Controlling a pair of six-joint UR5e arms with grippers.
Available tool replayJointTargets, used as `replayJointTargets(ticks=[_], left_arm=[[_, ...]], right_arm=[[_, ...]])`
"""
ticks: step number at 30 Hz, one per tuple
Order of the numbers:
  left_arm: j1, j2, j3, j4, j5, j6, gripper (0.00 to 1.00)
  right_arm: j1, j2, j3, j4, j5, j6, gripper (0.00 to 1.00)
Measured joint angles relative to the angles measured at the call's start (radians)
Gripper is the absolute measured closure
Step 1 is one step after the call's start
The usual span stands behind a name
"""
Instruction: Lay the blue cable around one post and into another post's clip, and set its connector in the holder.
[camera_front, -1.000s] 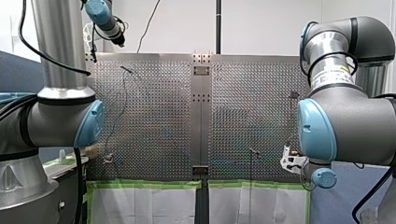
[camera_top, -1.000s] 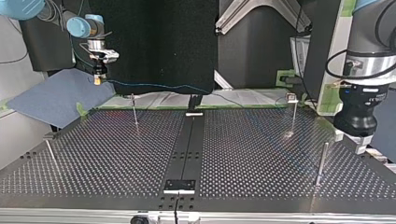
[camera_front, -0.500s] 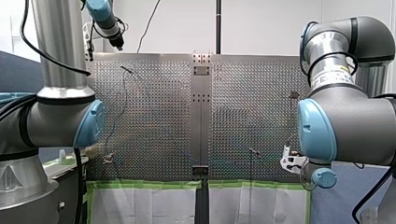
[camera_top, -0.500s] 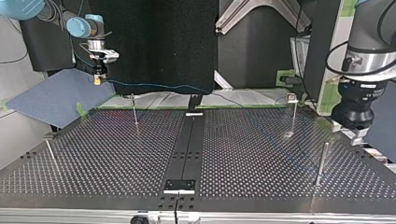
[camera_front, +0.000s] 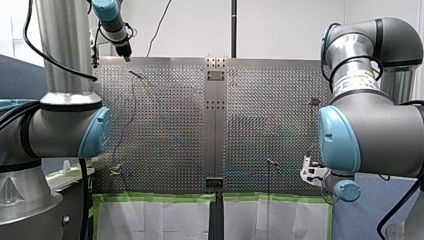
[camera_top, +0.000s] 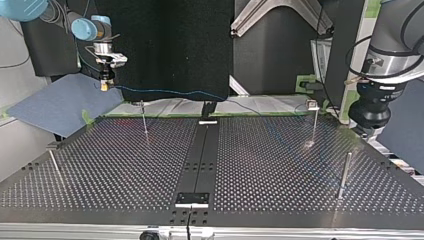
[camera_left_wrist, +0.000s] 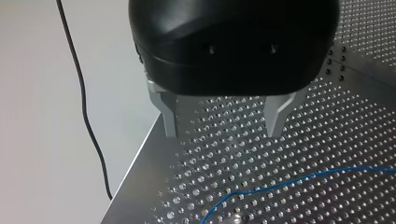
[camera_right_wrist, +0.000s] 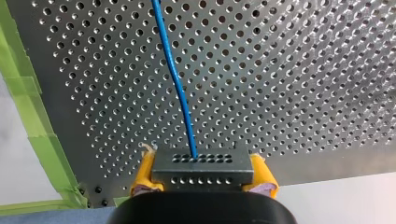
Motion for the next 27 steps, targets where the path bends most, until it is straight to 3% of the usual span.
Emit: replayJointTargets(ticks=[18,27], left_arm=[[-0.001,-0.001,0.000,-0.048,-0.100,0.020,0.10],[-0.001,-0.001,0.000,-0.052,-0.107,0.022,0.10]], right_arm=[[0.001,0.000,0.000,0.002,0.000,0.000,1.00],[0.003,0.000,0.000,0.003,-0.001,0.000,1.00]])
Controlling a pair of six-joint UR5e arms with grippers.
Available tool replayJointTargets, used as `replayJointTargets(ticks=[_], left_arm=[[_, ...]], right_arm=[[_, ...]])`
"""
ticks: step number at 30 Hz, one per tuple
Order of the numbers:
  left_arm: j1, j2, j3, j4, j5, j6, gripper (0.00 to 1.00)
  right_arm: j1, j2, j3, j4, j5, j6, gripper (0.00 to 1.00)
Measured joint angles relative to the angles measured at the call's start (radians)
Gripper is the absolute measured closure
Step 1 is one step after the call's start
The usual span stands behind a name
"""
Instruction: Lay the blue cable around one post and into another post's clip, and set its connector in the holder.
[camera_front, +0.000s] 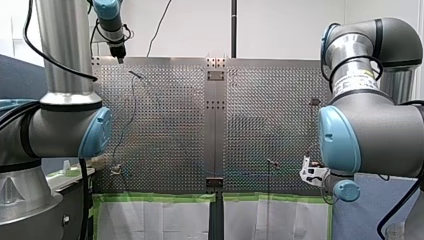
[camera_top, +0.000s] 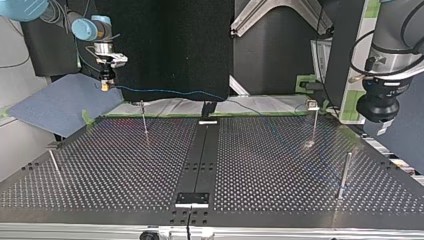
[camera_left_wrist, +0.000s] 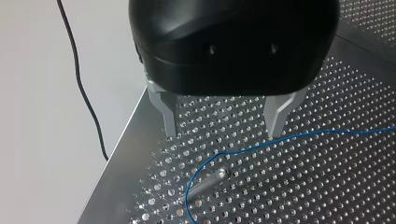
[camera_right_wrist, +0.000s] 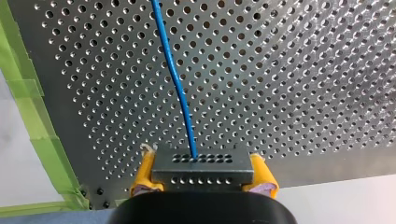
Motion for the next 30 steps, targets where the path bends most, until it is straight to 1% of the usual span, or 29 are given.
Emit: replayJointTargets(ticks=[14,17,22,25,30], left_arm=[[-0.002,0.001,0.000,0.000,0.000,0.000,0.10],[-0.003,0.003,0.000,0.009,0.005,-0.001,0.10],[-0.007,0.024,-0.004,0.044,0.038,-0.022,0.10],[-0.016,0.045,-0.020,0.066,0.061,-0.043,0.10],[-0.053,0.057,-0.060,0.110,0.103,-0.086,0.10]], right_arm=[[0.002,0.000,0.000,-0.003,0.000,0.000,1.00],[0.002,0.000,0.000,-0.002,0.000,0.000,1.00],[0.002,0.000,0.000,-0.002,0.000,0.000,1.00],[0.003,-0.001,0.000,-0.003,0.000,0.000,1.00],[0.004,0.000,0.000,-0.004,0.000,-0.001,1.00]])
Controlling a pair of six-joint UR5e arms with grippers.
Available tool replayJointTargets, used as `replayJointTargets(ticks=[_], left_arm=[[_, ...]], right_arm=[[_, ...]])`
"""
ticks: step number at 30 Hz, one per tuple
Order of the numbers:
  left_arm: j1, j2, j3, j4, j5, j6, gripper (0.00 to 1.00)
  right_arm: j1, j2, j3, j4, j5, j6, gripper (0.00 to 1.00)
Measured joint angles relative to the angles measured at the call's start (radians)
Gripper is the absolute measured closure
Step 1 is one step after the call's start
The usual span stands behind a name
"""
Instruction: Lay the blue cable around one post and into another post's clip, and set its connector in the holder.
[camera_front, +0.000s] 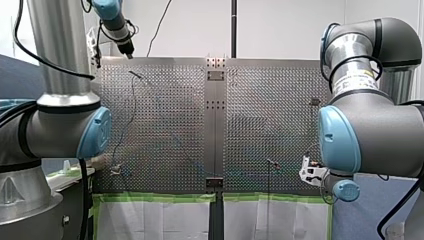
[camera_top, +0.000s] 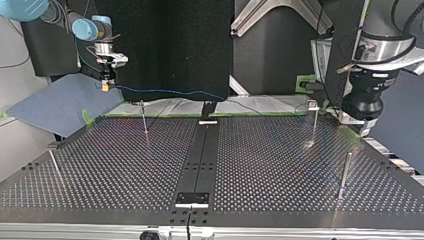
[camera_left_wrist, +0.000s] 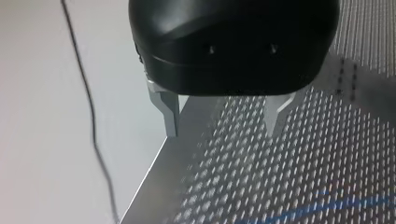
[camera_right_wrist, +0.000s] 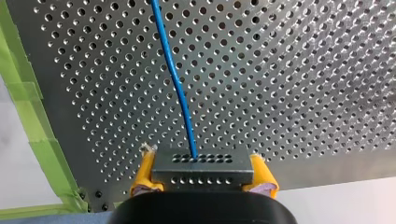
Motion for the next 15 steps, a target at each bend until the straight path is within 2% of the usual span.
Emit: replayJointTargets(ticks=[5,11,15], left_arm=[[-0.034,-0.011,-0.039,0.039,0.024,-0.039,0.10],[-0.080,-0.053,-0.086,0.086,-0.010,-0.086,0.10],[-0.119,-0.092,-0.126,0.126,-0.048,-0.119,0.10]], right_arm=[[0.000,0.000,0.000,0.000,0.000,0.000,1.00],[-0.001,0.000,0.000,0.003,0.000,-0.002,1.00],[-0.003,0.000,0.000,0.004,0.000,-0.003,1.00]])
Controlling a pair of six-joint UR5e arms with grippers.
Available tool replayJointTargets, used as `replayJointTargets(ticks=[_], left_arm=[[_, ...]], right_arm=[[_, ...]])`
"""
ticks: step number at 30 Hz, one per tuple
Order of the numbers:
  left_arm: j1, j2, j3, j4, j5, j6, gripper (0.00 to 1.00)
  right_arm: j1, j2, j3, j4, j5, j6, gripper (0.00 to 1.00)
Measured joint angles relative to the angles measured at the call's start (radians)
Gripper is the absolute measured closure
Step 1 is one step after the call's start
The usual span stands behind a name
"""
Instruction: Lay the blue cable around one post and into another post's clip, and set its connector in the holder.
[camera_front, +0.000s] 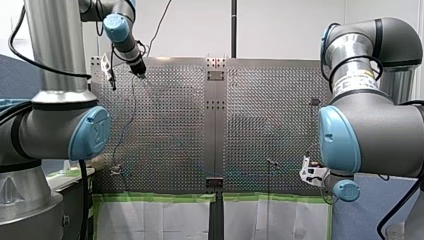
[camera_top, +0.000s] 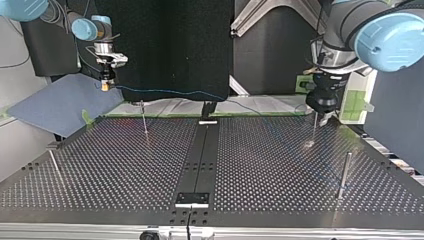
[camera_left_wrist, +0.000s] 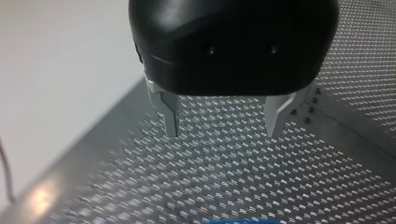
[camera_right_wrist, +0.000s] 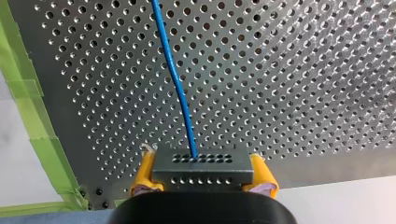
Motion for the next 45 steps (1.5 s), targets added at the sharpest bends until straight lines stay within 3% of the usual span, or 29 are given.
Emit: replayJointTargets(ticks=[3,8,18,20,25,29,34,45], left_arm=[[-0.027,-0.027,-0.027,0.027,-0.012,0.003,0.10],[-0.069,-0.069,-0.069,0.069,0.005,0.025,0.10],[-0.158,-0.158,-0.115,0.158,0.019,0.078,0.10],[-0.173,-0.173,-0.115,0.173,0.020,0.087,0.10],[-0.214,-0.213,-0.116,0.213,0.024,0.121,0.10],[-0.244,-0.244,-0.116,0.244,0.038,0.151,0.10],[-0.283,-0.283,-0.116,0.283,0.042,0.190,0.10],[-0.375,-0.375,-0.114,0.375,0.026,0.234,0.10]], right_arm=[[0.000,0.000,0.000,0.002,0.000,-0.001,1.00],[0.000,0.000,0.002,0.009,0.001,-0.010,1.00],[0.003,0.000,0.008,0.035,-0.021,-0.086,1.00],[-0.001,0.000,0.015,0.027,-0.021,-0.091,1.00],[-0.009,-0.002,0.027,-0.006,-0.020,-0.092,1.00],[-0.014,-0.017,0.029,-0.018,-0.023,-0.081,1.00],[-0.016,-0.053,0.029,-0.004,-0.029,-0.064,1.00],[-0.008,-0.113,0.032,0.028,-0.010,-0.060,1.00]])
